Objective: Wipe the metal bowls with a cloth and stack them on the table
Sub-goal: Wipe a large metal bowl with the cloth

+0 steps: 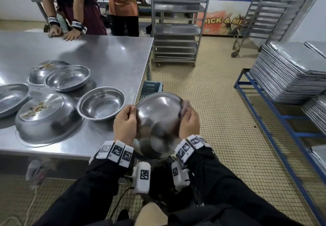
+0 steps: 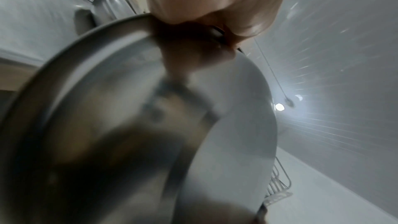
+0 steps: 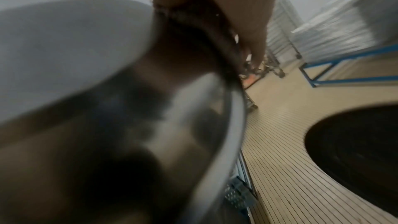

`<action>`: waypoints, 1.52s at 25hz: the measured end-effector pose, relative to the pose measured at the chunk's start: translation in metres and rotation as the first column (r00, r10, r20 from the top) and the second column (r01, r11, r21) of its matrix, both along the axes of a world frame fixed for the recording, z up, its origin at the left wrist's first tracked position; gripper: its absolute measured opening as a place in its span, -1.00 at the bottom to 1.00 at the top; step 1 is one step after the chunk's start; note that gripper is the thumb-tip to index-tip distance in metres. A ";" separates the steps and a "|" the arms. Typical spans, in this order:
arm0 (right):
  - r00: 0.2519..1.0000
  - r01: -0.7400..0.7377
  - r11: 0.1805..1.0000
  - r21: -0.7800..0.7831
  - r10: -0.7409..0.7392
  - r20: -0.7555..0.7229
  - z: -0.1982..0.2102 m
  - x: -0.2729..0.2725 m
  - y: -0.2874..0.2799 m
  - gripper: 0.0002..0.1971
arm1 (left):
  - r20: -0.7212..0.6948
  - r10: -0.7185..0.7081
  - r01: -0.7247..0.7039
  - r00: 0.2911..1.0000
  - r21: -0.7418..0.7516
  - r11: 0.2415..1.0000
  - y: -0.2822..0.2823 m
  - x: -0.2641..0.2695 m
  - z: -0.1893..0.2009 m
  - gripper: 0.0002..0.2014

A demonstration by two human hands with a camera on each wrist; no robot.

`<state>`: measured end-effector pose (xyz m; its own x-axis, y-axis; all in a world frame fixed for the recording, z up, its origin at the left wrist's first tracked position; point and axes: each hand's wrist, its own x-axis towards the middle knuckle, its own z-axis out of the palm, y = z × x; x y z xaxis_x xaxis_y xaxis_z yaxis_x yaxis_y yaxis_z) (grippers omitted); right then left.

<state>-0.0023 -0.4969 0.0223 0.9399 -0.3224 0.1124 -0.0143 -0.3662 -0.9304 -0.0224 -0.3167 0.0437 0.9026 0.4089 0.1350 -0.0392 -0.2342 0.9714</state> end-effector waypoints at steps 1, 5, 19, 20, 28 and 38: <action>0.991 -0.002 0.994 0.106 0.016 -0.133 -0.010 0.000 -0.011 -0.51 | 0.011 0.008 -0.008 1.000 -0.043 0.999 0.001 -0.001 -0.001 -0.69; 0.950 -0.023 0.964 0.265 0.103 -0.294 -0.027 -0.006 -0.028 -0.48 | 0.005 0.010 -0.009 1.000 -0.065 0.998 0.007 -0.002 -0.009 -0.73; 0.955 -0.178 0.910 -0.375 0.251 0.157 0.010 0.015 -0.035 -0.75 | -0.107 -0.174 0.190 0.979 0.165 0.968 -0.004 0.001 -0.014 -0.75; 0.981 -0.083 0.953 -0.293 0.130 0.147 0.012 0.012 -0.034 -0.74 | -0.106 -0.164 0.179 0.981 0.146 0.973 -0.005 0.002 -0.012 -0.74; 0.853 0.094 0.798 0.595 0.244 -0.462 0.030 0.035 -0.040 -0.15 | -0.016 -0.358 0.331 0.934 0.420 0.845 -0.012 0.002 0.006 -0.79; 0.841 0.165 0.739 0.653 0.241 -0.485 0.032 0.018 -0.026 -0.68 | 0.008 -0.140 0.107 0.990 0.602 0.791 -0.015 -0.013 -0.008 -0.60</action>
